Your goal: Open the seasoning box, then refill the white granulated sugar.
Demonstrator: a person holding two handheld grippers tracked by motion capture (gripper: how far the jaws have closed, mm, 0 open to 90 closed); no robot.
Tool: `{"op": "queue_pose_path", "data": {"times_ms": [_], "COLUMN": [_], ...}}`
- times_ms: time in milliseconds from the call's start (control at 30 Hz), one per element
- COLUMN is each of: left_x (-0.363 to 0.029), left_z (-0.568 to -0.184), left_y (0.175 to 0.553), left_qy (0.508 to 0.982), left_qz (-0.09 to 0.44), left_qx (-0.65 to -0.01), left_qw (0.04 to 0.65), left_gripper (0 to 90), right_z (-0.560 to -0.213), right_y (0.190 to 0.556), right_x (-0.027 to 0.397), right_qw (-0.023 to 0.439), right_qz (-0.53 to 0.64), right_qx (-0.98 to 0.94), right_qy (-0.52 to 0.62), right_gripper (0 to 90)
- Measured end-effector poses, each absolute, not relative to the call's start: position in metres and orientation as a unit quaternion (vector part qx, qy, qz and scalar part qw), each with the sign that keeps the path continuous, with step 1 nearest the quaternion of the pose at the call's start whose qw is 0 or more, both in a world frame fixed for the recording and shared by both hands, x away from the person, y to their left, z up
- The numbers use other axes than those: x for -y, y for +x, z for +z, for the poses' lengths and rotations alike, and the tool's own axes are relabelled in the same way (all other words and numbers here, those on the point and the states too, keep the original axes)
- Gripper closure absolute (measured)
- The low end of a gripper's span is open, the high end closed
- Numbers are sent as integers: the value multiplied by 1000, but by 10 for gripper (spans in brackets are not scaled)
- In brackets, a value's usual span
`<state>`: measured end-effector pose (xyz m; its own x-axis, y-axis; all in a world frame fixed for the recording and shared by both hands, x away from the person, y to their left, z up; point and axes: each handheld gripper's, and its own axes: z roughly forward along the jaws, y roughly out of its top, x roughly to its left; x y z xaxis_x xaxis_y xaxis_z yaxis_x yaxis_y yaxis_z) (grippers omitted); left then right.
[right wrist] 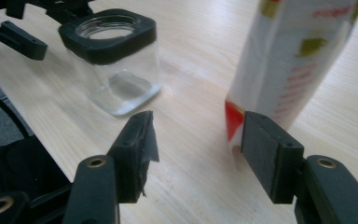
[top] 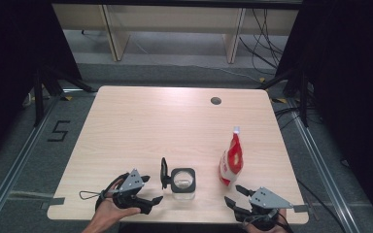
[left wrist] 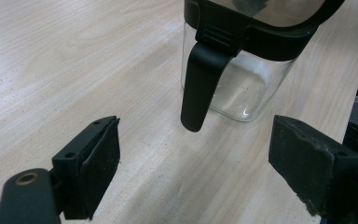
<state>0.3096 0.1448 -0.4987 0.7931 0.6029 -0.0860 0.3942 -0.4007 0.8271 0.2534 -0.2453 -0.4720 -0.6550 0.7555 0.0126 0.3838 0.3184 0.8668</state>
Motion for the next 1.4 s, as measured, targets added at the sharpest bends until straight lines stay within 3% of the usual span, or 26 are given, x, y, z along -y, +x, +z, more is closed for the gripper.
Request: {"op": "queue_pose_path", "data": {"times_ms": [367,733,1033,1200,1400], "left_x": [-148,-147,-142,-143,-145], "left_z": [-500,-499,-501,-502,-500], "left_y": [312,310,309,309,309], "left_qy": [839,842,833,832,842], "left_qz": [119,117,116,122,119], "left_qx": [-302,-305,-314,-310,-306], "left_qw": [436,429,440,442,427], "left_gripper": [162,162,162,162,162], "right_z": [-476,-477,-481,-481,-483], "right_y": [256,265,280,289,302], "right_x": [258,263,257,251,244], "right_qw": [218,234,234,255,246], "right_qz": [450,448,465,467,469], "right_qx": [-760,-758,-749,-742,-747], "right_qy": [415,413,410,409,403], "right_gripper": [336,314,210,196,207]}}
